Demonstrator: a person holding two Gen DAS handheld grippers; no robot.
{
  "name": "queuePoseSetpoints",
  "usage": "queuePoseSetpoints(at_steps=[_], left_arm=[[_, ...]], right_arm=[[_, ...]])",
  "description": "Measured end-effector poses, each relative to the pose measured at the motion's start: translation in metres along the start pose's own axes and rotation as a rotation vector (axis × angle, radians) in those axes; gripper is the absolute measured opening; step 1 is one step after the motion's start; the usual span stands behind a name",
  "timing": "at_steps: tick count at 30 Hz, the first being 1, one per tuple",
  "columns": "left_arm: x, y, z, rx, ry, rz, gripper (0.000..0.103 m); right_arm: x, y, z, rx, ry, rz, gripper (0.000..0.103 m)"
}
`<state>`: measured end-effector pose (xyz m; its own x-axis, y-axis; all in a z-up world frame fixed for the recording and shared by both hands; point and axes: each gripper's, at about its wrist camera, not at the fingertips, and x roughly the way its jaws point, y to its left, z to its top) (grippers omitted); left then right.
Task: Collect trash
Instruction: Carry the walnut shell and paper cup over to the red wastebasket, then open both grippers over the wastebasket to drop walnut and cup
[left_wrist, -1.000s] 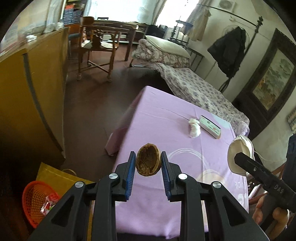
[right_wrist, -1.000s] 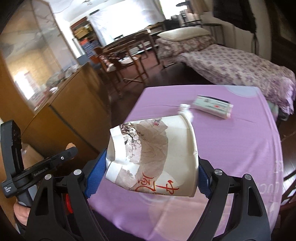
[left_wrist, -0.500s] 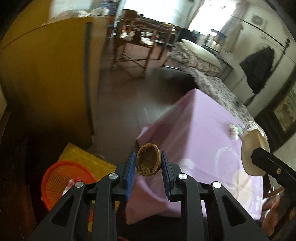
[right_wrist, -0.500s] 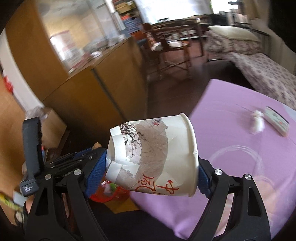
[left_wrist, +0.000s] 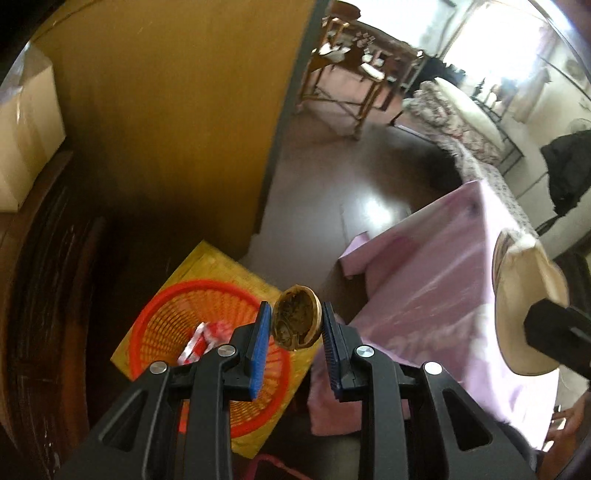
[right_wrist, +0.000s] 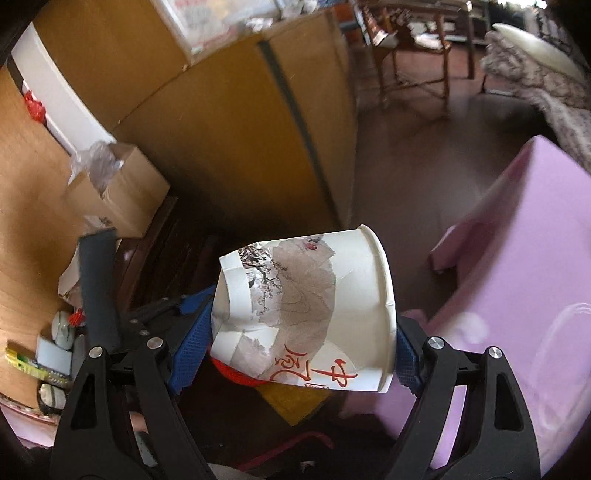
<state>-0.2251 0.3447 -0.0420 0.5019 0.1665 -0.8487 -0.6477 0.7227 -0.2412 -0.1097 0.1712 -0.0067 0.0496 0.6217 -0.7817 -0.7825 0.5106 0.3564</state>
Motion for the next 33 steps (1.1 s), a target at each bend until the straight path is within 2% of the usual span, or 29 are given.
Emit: queuePoseSetpoints(at_steps=[8,13,16,21,30,31,32,33], left_arm=[[0.027,0.066,-0.023,-0.105,0.086,0.102,0.027],[0.042,0.098,-0.033,-0.185,0.138,0.124,0.027],[0.054,0.103,-0.038,-0.217,0.165,0.12,0.027],[0.065,0.102,-0.045,-0.219,0.187,0.122,0.027],[0.067,0.1,-0.044,-0.238,0.189,0.135,0.028],[0.066,0.101,-0.044,-0.247,0.184,0.144,0.034],[0.066,0.103,-0.044,-0.257,0.179,0.151,0.044],[0.064,0.104,-0.044,-0.271,0.171,0.162,0.049]], right_arm=[[0.072,0.048,0.007,0.013,0.133,0.092,0.081],[0.107,0.053,-0.002,0.058,0.202,0.104,0.081],[0.128,0.052,-0.012,0.073,0.255,0.107,0.081],[0.139,0.05,-0.022,0.072,0.304,0.126,0.081],[0.147,0.049,-0.022,0.073,0.306,0.126,0.082],[0.147,0.048,-0.022,0.075,0.304,0.127,0.082],[0.148,0.049,-0.022,0.078,0.305,0.131,0.082],[0.149,0.049,-0.022,0.076,0.31,0.134,0.082]])
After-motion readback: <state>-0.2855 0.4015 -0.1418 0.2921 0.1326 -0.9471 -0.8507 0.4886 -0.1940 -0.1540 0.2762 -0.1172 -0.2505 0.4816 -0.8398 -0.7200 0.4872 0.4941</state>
